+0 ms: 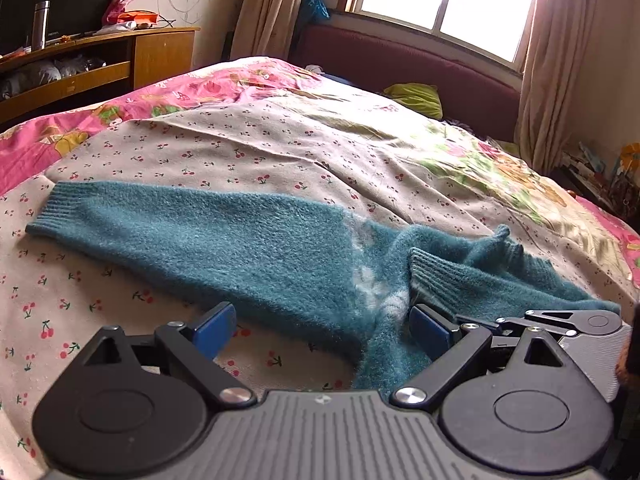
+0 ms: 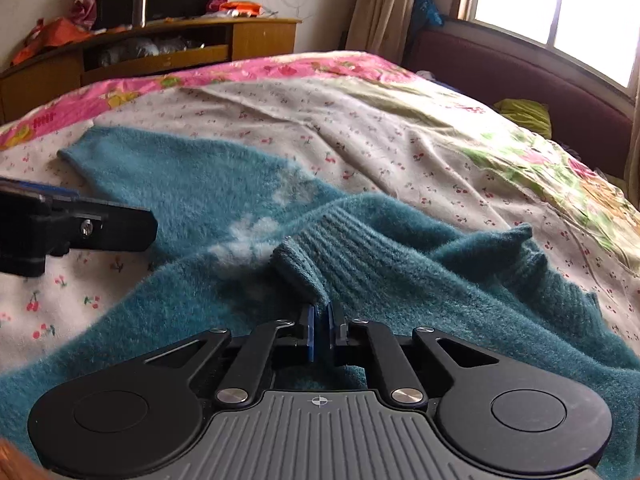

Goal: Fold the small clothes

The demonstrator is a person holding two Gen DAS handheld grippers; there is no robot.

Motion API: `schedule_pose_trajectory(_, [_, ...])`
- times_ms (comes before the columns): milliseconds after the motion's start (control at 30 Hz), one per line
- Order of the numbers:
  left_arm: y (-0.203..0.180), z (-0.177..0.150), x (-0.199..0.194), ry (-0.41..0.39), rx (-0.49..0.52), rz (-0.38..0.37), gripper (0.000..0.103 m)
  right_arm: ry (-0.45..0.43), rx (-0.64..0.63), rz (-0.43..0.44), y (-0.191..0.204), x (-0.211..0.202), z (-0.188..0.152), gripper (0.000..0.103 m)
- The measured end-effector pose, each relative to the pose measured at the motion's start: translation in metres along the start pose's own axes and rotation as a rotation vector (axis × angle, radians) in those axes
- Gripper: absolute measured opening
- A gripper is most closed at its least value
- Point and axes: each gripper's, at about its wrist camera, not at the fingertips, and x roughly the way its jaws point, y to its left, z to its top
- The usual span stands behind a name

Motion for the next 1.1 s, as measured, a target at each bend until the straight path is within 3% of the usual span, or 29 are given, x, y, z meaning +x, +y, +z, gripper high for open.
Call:
schedule_pose_trajectory(233, [0.024,0.005,0.0,-0.002,-0.099,0.034,0.103,-0.013,0.038,0.006,-0.006,-0.025,0.021,0.013])
schedule_pose_trajectory(400, [0.052,0.01,-0.009,-0.053,-0.181,0.127,0.103,-0.051,0.013,0.056,0.005,-0.029,0.071,0.013])
schedule_pose_trajectory(533, [0.092,0.014,-0.016,-0.09,-0.3,0.189,0.103,-0.076,-0.097,0.163,0.051,-0.017,0.117,0.013])
schedule_pose_trajectory(667, [0.127,0.01,-0.021,-0.103,-0.395,0.239,0.103,-0.038,-0.203,0.267,0.113,0.017,0.154,0.016])
schedule_pose_trajectory(900, [0.16,0.004,-0.034,-0.169,-0.357,0.396,0.103,0.035,-0.371,0.378,0.196,0.075,0.18,0.016])
schedule_pose_trajectory(1000, [0.173,-0.001,-0.031,-0.153,-0.383,0.376,0.103,0.075,-0.43,0.444,0.225,0.091,0.185,0.017])
schedule_pose_trajectory(1100, [0.183,-0.005,-0.027,-0.131,-0.418,0.352,0.103,0.125,-0.474,0.467,0.249,0.109,0.189,0.023])
